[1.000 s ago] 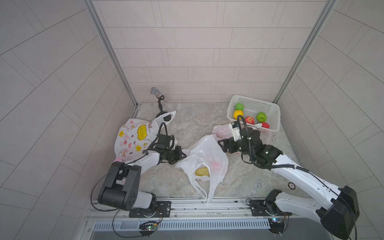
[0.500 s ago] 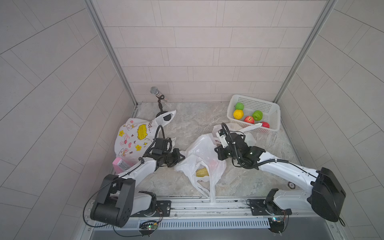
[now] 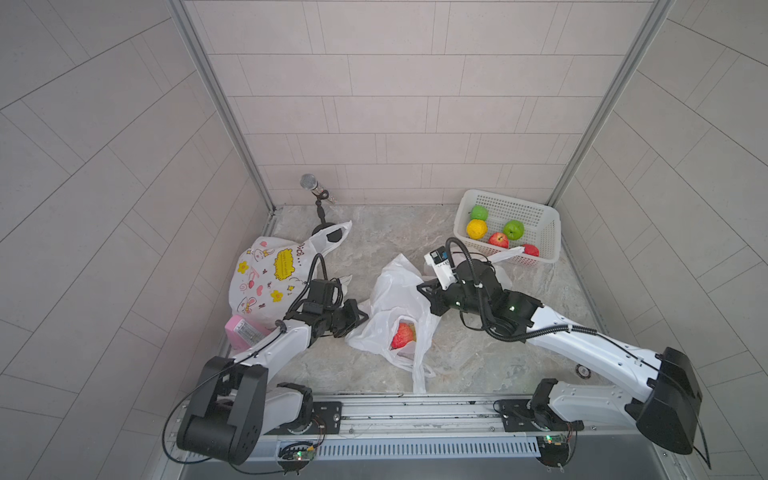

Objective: Untie the knot of a plastic bag & take out the apple
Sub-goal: Adjust the plastic bag at the center of the board, then pick up the apple from the plastic bag.

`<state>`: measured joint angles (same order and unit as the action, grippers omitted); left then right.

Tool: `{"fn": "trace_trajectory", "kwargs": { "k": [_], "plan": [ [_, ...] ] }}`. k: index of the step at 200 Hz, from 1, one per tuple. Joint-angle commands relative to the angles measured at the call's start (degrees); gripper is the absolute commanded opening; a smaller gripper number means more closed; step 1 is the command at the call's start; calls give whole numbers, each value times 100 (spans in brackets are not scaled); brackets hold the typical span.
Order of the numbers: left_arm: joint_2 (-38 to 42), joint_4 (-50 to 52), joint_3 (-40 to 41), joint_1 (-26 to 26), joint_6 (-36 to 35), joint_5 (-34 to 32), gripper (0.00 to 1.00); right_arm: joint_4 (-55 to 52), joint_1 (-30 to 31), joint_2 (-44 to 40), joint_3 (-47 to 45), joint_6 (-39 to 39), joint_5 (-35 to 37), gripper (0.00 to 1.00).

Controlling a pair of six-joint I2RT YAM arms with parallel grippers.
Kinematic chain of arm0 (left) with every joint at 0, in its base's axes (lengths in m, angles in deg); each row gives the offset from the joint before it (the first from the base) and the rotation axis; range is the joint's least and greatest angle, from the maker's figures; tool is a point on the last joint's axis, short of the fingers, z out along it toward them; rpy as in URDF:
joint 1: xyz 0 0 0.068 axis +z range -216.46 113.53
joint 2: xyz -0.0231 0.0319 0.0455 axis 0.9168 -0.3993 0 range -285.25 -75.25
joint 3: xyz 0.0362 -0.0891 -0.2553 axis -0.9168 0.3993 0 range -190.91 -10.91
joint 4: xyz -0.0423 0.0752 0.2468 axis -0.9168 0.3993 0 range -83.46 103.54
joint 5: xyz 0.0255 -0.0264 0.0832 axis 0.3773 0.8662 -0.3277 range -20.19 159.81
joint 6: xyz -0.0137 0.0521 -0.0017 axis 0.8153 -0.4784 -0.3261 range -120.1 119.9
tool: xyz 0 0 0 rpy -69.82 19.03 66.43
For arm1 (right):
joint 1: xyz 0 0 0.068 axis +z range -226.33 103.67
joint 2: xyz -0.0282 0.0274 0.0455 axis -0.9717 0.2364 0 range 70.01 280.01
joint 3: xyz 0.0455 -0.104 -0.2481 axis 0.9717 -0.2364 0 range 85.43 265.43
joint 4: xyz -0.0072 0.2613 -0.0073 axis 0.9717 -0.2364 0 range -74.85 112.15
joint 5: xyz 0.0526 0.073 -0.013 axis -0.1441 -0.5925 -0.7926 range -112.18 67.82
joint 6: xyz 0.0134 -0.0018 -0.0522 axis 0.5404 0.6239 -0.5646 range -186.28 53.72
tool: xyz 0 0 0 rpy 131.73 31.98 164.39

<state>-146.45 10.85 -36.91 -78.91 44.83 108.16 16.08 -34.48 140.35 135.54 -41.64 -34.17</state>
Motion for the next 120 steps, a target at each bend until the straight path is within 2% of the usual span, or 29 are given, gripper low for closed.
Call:
{"fn": "trace_trajectory", "kwargs": {
  "k": [1, 7, 21, 29, 56, 68, 88, 100, 120],
  "plan": [
    [-234, -173, 40, -21, -114, 45, 0, -8, -308, 102, -282, 231, 211, 4],
    [-289, -188, 42, -18, -124, 50, 0, -137, -309, 56, -257, 188, 368, 13],
    [-390, -259, 60, -13, -131, 67, 0, -640, -309, -115, -95, -21, 675, 26],
    [-428, -279, 60, -12, -133, 68, 0, -984, -288, -251, 14, -166, 855, 38],
    [-493, -290, 33, -10, -165, 55, 0, -1817, 376, -935, 169, -827, 1463, 52],
    [-526, -287, 20, -17, -176, 32, 0, -1801, 874, -1168, 22, -987, 1340, 51],
    [-610, -297, -10, -10, -189, 43, 0, -1257, 1525, -1149, -421, -944, 437, 40],
    [-645, -309, -11, -13, -193, 28, 0, -792, 1625, -894, -685, -853, -288, 32],
    [-650, -304, 15, -19, -179, 28, 0, -407, 1625, -265, -786, -786, -837, 29]
  ]
}}
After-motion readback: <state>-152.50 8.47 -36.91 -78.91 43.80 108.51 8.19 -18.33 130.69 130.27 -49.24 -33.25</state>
